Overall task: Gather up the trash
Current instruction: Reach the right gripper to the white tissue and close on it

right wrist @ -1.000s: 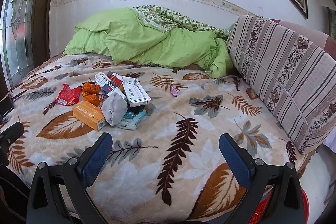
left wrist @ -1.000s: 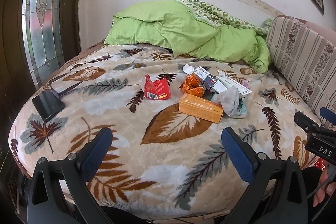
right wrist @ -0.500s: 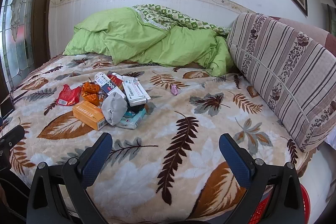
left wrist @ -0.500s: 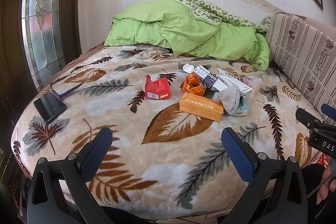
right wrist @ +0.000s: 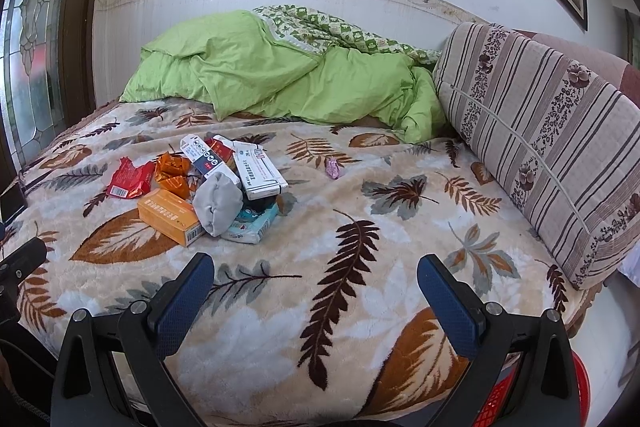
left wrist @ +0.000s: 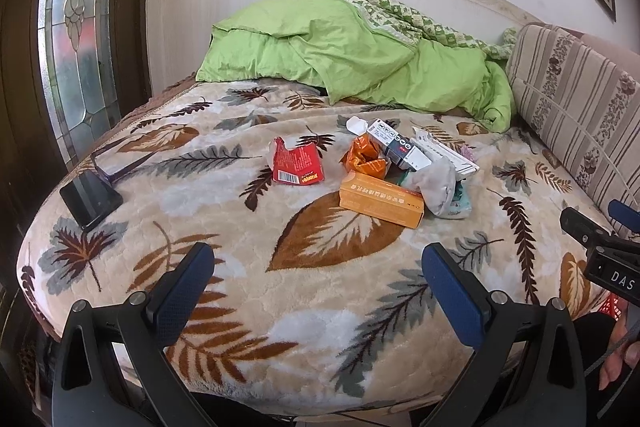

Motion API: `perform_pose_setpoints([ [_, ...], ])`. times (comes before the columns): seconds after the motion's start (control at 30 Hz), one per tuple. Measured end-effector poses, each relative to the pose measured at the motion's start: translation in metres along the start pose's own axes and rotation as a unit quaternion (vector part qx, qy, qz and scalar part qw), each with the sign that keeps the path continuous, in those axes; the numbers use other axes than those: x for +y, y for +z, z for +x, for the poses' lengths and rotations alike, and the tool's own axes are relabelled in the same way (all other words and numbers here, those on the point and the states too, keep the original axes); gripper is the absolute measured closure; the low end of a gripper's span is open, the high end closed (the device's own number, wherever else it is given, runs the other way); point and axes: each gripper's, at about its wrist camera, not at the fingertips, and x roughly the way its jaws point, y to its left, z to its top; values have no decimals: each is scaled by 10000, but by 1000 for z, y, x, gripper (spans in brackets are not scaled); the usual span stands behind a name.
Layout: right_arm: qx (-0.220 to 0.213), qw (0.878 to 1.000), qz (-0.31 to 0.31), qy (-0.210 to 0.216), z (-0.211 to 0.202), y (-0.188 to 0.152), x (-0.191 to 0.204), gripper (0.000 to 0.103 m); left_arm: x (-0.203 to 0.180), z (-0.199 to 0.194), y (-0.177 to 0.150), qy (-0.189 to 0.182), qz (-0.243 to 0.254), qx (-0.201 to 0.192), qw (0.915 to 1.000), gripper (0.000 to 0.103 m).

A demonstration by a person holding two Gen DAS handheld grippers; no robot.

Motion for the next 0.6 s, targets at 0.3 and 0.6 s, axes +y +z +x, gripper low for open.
perform_pose_setpoints([
  [0.3, 760, 9842, 548, 1503, 41, 11, -3, 26, 4, 43, 14, -556, -179, 647, 9962, 26],
  [0.6, 1134, 9726, 310, 2005, 120, 52, 65, 38, 16, 82, 14, -847, -833, 1321, 9841, 35],
])
